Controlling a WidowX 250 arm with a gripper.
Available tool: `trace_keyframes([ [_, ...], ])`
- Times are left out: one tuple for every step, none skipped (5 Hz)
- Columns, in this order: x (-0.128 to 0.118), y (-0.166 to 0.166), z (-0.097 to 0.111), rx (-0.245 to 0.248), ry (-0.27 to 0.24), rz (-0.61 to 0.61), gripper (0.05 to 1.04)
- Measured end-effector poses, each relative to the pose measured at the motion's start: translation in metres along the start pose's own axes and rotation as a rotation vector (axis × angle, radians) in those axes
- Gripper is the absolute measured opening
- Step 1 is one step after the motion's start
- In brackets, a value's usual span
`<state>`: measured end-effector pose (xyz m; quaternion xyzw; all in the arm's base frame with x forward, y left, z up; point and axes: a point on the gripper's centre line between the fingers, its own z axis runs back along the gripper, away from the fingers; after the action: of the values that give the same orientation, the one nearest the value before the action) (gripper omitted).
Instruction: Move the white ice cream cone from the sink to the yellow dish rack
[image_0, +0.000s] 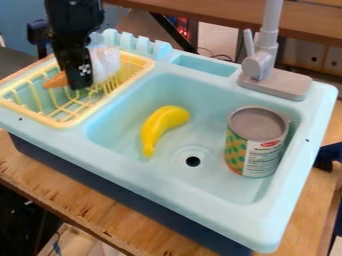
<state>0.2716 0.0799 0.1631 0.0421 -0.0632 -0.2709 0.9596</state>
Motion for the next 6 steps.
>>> trace_keyframes([
  [-0.002,0.011,-0.018,-0.025,0.037,0.018,0.539],
  [-0.002,0.018,-0.029,-0.039,0.049,0.023,0.539],
  [-0.002,0.02,-0.041,-0.059,0.082,0.033,0.539],
  [-0.001,0.021,-0.043,-0.061,0.088,0.038,0.539],
  [-0.001,0.022,-0.044,-0.06,0.087,0.037,0.618],
  [0.0,0.021,-0.045,-0.064,0.078,0.048,0.912],
])
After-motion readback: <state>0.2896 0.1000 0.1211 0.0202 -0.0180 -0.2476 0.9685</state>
